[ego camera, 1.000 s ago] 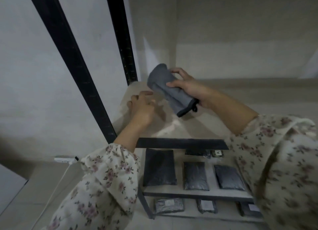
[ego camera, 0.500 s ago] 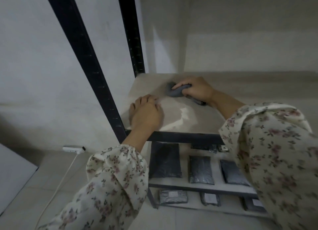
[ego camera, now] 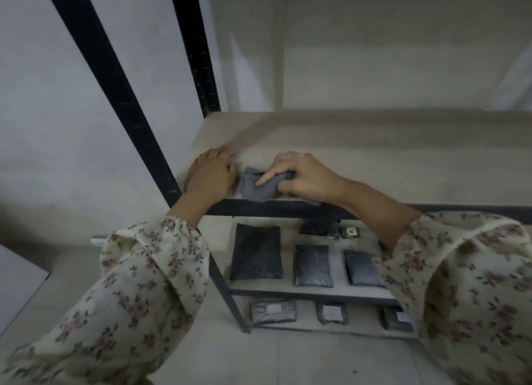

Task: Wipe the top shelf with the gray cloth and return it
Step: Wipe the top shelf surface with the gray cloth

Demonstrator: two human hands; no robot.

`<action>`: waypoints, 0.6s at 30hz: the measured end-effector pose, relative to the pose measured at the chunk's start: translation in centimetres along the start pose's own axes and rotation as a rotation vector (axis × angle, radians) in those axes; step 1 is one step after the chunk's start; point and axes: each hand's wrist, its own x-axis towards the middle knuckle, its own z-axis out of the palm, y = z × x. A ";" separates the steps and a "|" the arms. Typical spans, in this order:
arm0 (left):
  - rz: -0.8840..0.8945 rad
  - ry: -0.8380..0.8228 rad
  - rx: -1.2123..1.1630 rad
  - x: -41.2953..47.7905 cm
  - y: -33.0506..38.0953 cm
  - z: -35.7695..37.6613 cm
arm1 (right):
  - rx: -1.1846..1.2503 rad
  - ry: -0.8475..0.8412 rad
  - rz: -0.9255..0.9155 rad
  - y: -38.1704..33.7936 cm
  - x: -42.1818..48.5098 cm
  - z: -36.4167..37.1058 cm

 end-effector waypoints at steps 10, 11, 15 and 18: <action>0.008 0.052 -0.060 0.0 -0.5 0.3 | -0.056 0.199 0.283 3.6 6.0 -3.9; 0.007 0.053 -0.062 0.1 -0.6 0.4 | -0.126 0.194 0.311 4.4 6.4 -3.4; 0.007 0.059 -0.068 0.3 -1.0 0.5 | -0.206 0.166 0.177 4.3 5.7 -1.2; 0.019 0.053 -0.057 0.1 -1.0 0.5 | -0.203 0.132 0.072 2.7 3.8 -0.3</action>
